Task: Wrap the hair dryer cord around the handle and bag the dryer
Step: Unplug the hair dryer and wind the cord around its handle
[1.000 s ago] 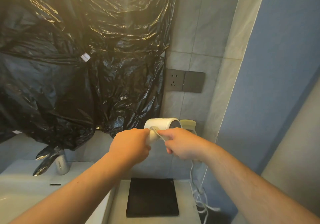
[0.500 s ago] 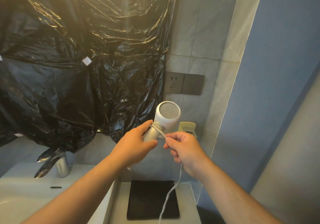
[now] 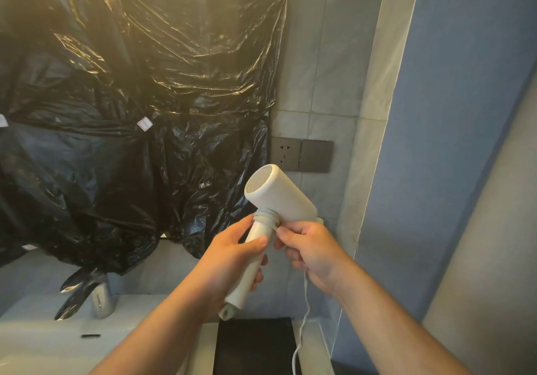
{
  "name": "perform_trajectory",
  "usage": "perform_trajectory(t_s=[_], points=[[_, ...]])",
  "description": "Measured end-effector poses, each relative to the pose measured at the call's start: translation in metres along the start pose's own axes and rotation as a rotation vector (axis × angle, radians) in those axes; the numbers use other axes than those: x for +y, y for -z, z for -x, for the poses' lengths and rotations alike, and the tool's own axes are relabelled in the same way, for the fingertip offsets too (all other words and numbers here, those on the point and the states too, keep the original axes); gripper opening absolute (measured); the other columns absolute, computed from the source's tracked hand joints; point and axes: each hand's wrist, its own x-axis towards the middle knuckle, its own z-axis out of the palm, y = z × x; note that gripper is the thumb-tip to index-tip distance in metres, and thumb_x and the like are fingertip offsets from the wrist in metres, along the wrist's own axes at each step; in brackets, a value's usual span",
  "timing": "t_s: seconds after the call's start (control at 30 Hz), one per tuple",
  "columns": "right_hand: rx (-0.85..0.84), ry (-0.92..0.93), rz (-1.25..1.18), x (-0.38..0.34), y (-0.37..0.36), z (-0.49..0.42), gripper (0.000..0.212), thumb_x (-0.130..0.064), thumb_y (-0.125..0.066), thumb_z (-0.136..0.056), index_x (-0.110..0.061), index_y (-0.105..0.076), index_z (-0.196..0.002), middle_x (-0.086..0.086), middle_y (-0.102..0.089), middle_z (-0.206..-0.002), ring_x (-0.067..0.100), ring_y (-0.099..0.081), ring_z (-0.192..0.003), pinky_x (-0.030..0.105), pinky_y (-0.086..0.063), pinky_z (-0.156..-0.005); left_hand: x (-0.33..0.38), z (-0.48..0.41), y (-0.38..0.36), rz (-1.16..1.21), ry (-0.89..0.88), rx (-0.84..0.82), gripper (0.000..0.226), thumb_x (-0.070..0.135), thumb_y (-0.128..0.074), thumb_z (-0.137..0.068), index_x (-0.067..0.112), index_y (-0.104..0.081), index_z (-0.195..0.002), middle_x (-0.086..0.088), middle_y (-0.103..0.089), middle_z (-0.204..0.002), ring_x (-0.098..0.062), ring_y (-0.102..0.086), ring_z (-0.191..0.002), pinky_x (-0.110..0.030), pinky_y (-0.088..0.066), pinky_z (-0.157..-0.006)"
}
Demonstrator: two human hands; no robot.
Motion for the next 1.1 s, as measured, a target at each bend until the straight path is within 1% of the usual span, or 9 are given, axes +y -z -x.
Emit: perform_trajectory(t_s=[0.23, 0.37, 0.53, 0.67, 0.77, 0.9, 1.0, 1.03, 1.1], points=[[0.186, 0.135, 0.309, 0.003, -0.011, 0.014, 0.039, -0.029, -0.051, -0.096, -0.015, -0.053, -0.060, -0.004, -0.045, -0.055, 0.011, -0.038, -0.057, 0.027, -0.035, -0.059, -0.006, 0.010, -0.009, 0.120, 0.043, -0.027, 0.035, 0.028, -0.055, -0.081, 0.021, -0.065, -0.114, -0.011, -0.057, -0.076, -0.022, -0.052, -0.052, -0.029, -0.045, -0.047], [0.268, 0.158, 0.285, 0.002, -0.010, 0.020, 0.039, -0.036, -0.054, -0.093, -0.013, -0.062, -0.063, -0.006, -0.057, -0.060, 0.010, -0.049, -0.062, 0.030, -0.044, -0.067, -0.003, 0.017, -0.014, 0.230, 0.049, -0.063, 0.030, 0.031, -0.056, -0.082, 0.017, -0.069, -0.105, -0.006, -0.059, -0.071, -0.020, -0.050, -0.051, -0.027, -0.045, -0.046], [0.225, 0.134, 0.198, -0.003, -0.008, 0.024, 0.031, -0.031, -0.054, -0.095, -0.013, -0.072, -0.078, -0.006, -0.070, -0.077, 0.007, -0.061, -0.074, 0.029, -0.049, -0.081, -0.001, 0.022, -0.027, 0.327, 0.080, -0.049, 0.036, 0.033, -0.058, -0.080, 0.012, -0.069, -0.108, -0.007, -0.056, -0.070, -0.018, -0.048, -0.050, -0.025, -0.043, -0.043], [0.160, 0.108, 0.070, -0.004, -0.002, 0.031, 0.031, -0.027, -0.046, -0.098, -0.016, -0.070, -0.083, -0.012, -0.065, -0.062, 0.003, -0.058, -0.062, 0.023, -0.045, -0.065, -0.001, 0.026, -0.047, 0.405, 0.080, -0.015, 0.044, 0.034, -0.060, -0.079, 0.009, -0.063, -0.114, -0.008, -0.056, -0.069, -0.018, -0.049, -0.048, -0.025, -0.043, -0.042], [0.124, 0.058, -0.068, 0.000, 0.008, 0.036, 0.034, -0.031, -0.047, -0.098, -0.015, -0.074, -0.083, -0.002, -0.046, -0.050, 0.012, -0.036, -0.048, 0.029, -0.032, -0.050, 0.001, 0.029, -0.063, 0.484, 0.100, 0.005, 0.042, 0.035, -0.061, -0.077, 0.012, -0.063, -0.112, -0.009, -0.058, -0.069, -0.019, -0.050, -0.048, -0.025, -0.044, -0.041], [0.061, 0.049, -0.253, 0.002, 0.027, 0.044, 0.028, -0.034, -0.052, -0.094, -0.021, -0.076, -0.090, 0.016, -0.051, -0.083, 0.029, -0.041, -0.074, 0.051, -0.039, -0.062, 0.008, 0.030, -0.079, 0.327, 0.097, -0.026, 0.033, 0.040, -0.060, -0.079, 0.024, -0.071, -0.105, -0.009, -0.063, -0.076, -0.022, -0.058, -0.057, -0.030, -0.051, -0.048], [0.073, 0.060, -0.249, 0.006, 0.045, 0.046, 0.025, -0.026, -0.055, -0.094, -0.014, -0.074, -0.084, 0.012, -0.046, -0.078, 0.027, -0.038, -0.068, 0.034, -0.032, -0.060, 0.009, 0.031, -0.084, 0.138, 0.121, -0.001, 0.032, 0.044, -0.060, -0.083, 0.032, -0.071, -0.111, 0.001, -0.065, -0.085, -0.020, -0.063, -0.077, -0.046, -0.059, -0.067], [0.062, 0.082, -0.224, 0.008, 0.051, 0.045, 0.023, -0.025, -0.056, -0.093, -0.012, -0.073, -0.085, 0.010, -0.047, -0.078, 0.025, -0.039, -0.069, 0.031, -0.031, -0.060, 0.008, 0.031, -0.086, 0.039, 0.111, 0.022, 0.039, 0.047, -0.060, -0.082, 0.032, -0.068, -0.118, 0.003, -0.065, -0.089, -0.017, -0.063, -0.083, -0.050, -0.057, -0.077], [0.023, 0.134, -0.180, 0.005, 0.059, 0.048, 0.023, -0.021, -0.057, -0.093, -0.007, -0.072, -0.083, 0.005, -0.054, -0.067, 0.016, -0.048, -0.063, 0.022, -0.034, -0.060, 0.009, 0.029, -0.087, -0.188, 0.082, 0.164, 0.072, 0.059, -0.064, -0.072, 0.033, -0.053, -0.138, 0.008, -0.064, -0.108, -0.010, -0.061, -0.097, -0.042, -0.052, -0.088]])
